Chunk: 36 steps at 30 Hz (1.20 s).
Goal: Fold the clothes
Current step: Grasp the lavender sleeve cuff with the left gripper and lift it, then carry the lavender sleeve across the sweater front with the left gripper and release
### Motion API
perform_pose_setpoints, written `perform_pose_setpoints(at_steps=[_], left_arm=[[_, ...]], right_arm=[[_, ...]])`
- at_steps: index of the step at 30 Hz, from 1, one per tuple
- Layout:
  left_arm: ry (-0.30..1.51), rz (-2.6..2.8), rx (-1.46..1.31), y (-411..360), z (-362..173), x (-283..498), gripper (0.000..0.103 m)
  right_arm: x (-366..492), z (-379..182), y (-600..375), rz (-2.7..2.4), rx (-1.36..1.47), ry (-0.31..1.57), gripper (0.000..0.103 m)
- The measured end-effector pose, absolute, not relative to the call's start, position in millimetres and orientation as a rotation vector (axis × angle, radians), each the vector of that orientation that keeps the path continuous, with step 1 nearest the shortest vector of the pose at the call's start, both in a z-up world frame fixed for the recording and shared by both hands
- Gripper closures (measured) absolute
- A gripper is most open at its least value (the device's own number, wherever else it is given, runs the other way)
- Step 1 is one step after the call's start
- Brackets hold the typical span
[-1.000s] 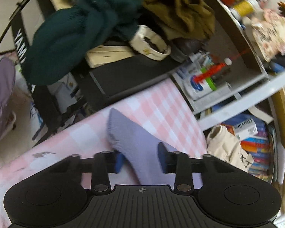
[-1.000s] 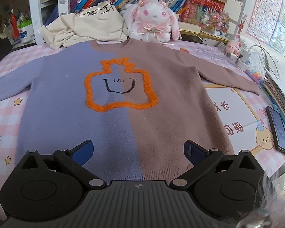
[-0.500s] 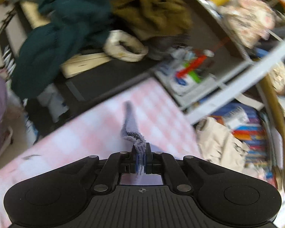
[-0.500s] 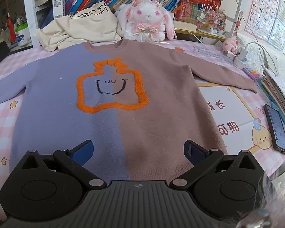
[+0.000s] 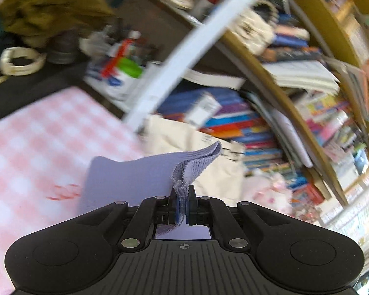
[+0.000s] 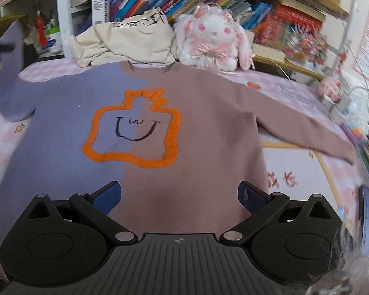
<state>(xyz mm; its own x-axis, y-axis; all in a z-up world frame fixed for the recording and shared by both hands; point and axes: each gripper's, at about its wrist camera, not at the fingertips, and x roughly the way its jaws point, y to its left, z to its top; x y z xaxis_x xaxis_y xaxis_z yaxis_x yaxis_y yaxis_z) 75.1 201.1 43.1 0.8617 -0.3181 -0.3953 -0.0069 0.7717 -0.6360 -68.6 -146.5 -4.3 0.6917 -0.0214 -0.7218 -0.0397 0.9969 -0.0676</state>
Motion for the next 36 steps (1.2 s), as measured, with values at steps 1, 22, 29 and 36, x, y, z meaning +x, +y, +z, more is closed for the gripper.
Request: perform_pose_setpoints(at_steps=[1, 22, 29, 36], left_arm=[[0.51, -0.183, -0.661, 189, 46, 78, 0.1], [0.575, -0.188, -0.553, 20, 47, 123, 0.1], [0.626, -0.213, -0.518, -16, 33, 134, 0.1], [0.687, -0.219, -0.481, -39, 12, 143, 0.1]], right_arm=[[-67, -5, -153, 0.025, -0.084, 0.808, 0.001], [-53, -21, -244, 0.197, -0.065, 0.852, 0.001], [-49, -22, -258, 0.202, -0.063, 0.858, 0.001], [-49, -24, -271, 0.179, -0.037, 0.871, 0.001]])
